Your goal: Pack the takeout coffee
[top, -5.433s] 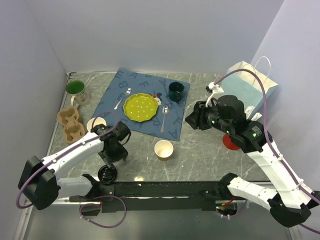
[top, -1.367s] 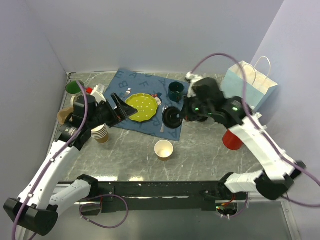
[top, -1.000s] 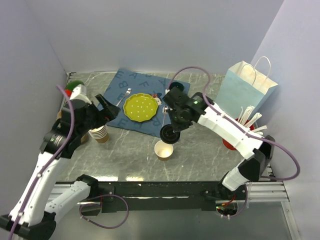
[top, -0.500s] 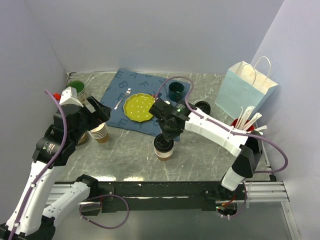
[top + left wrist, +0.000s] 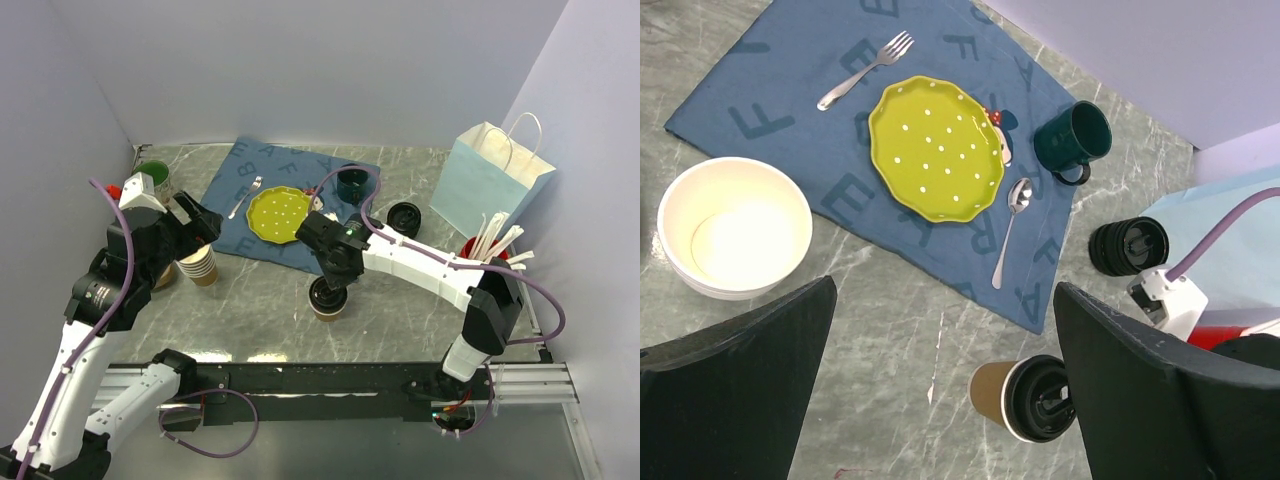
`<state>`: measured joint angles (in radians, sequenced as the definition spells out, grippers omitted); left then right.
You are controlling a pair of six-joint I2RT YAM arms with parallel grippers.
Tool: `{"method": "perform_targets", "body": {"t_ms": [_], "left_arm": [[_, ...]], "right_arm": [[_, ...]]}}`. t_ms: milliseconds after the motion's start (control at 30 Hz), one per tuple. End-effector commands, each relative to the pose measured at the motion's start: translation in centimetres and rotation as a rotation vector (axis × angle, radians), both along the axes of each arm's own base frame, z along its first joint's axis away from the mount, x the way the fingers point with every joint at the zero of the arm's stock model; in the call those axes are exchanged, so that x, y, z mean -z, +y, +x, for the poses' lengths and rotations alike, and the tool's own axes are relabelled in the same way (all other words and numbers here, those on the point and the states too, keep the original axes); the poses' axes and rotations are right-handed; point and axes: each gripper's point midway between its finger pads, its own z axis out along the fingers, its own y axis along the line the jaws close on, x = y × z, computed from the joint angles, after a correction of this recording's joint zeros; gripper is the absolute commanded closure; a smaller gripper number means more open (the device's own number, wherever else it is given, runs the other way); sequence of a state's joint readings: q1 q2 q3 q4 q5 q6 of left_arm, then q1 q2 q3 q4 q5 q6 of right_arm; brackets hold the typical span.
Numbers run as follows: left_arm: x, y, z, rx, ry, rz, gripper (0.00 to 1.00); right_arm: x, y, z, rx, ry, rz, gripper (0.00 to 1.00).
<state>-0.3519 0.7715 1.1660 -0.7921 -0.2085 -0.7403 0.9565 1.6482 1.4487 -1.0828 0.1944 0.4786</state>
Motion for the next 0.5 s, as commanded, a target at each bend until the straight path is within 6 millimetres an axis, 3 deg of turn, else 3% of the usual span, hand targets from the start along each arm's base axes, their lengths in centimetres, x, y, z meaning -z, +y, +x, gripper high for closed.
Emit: {"method": "perform_targets", "body": {"t_ms": [0, 467], "left_arm": [[-1.47, 0.42, -0.20, -0.009, -0.045, 0.001, 0.03], [-1.48, 0.06, -0.31, 0.011, -0.040, -0.004, 0.03]], "right_arm": [[0.30, 0.28, 0.72, 0.027, -0.035, 0.006, 1.00], [0.70, 0.16, 0.30, 0.033, -0.015, 0.004, 0.96]]}}
